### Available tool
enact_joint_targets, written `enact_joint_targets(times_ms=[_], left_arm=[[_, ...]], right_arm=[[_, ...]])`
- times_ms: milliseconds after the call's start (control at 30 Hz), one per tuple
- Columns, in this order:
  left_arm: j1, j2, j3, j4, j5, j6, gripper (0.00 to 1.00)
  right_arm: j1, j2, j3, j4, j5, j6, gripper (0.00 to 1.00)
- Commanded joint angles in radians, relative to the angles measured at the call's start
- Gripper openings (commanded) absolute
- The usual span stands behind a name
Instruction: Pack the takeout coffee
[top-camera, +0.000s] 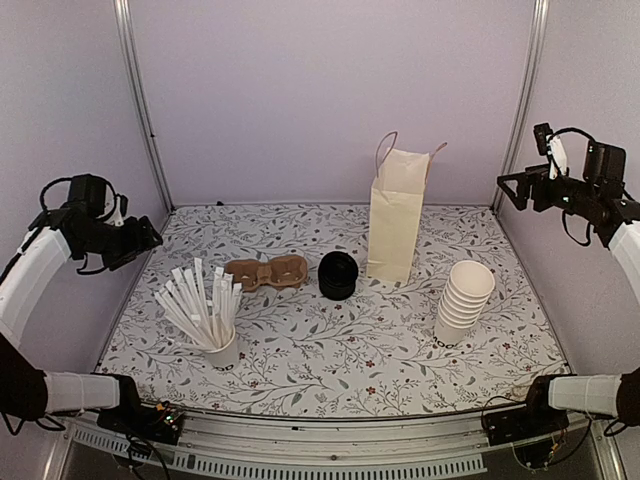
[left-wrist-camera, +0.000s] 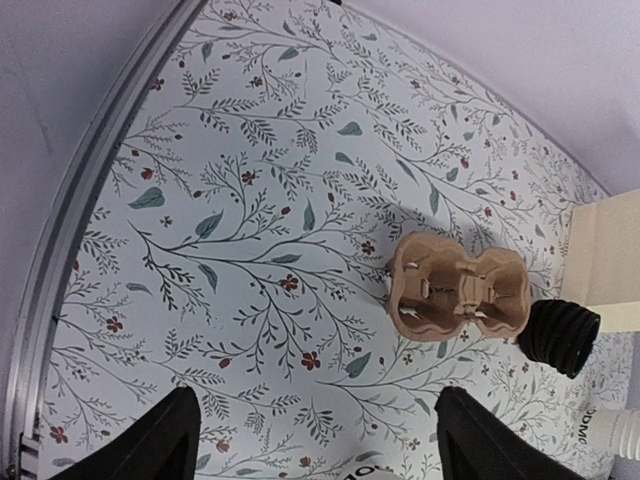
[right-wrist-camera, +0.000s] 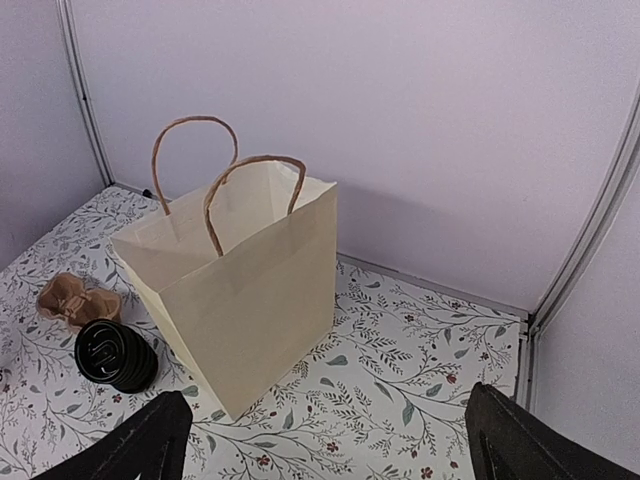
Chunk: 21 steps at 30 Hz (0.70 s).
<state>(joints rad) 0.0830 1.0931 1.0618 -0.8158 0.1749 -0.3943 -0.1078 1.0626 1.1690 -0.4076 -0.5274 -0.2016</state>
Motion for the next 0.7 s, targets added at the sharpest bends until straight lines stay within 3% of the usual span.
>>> enact_joint_targets(times_ms=[0,133,200,267,400,500,600,667], left_arm=[[0.006,-0.005,-0.026,0.082,0.140,0.017,0.78],[-0.066,-0.032,0.051,0.135,0.215,0.095,0.66],[-0.142,-0.008,0.107,0.090,0.209,0.163,0.43],[-0.198,0.044,0.164,-0.003,0.146,0.179,0.40],[-0.232,0.066,0.192,-0.112,-0.043,0.137,0.48],[-0.175,0.020,0.174,-0.144,-0.209,0.097,0.63],[-0.100,-0.007,0.121,-0.141,-0.250,0.059,0.78],[-0.041,0.004,0.048,-0.121,-0.178,0.034,0.81]], right_arm=[[-0.006,0.015,-0.031,0.036,-0.023,-0.002,0.99],[-0.005,0.035,-0.078,0.038,-0.092,-0.049,0.99],[-0.006,0.040,-0.097,0.029,-0.159,-0.086,0.99],[-0.006,0.039,-0.112,0.015,-0.218,-0.119,0.99],[-0.006,0.030,-0.142,0.013,-0.250,-0.156,0.99],[-0.005,0.024,-0.161,0.014,-0.245,-0.163,0.99],[-0.006,0.020,-0.175,0.013,-0.281,-0.165,0.99],[-0.006,0.021,-0.173,0.003,-0.321,-0.168,0.99]])
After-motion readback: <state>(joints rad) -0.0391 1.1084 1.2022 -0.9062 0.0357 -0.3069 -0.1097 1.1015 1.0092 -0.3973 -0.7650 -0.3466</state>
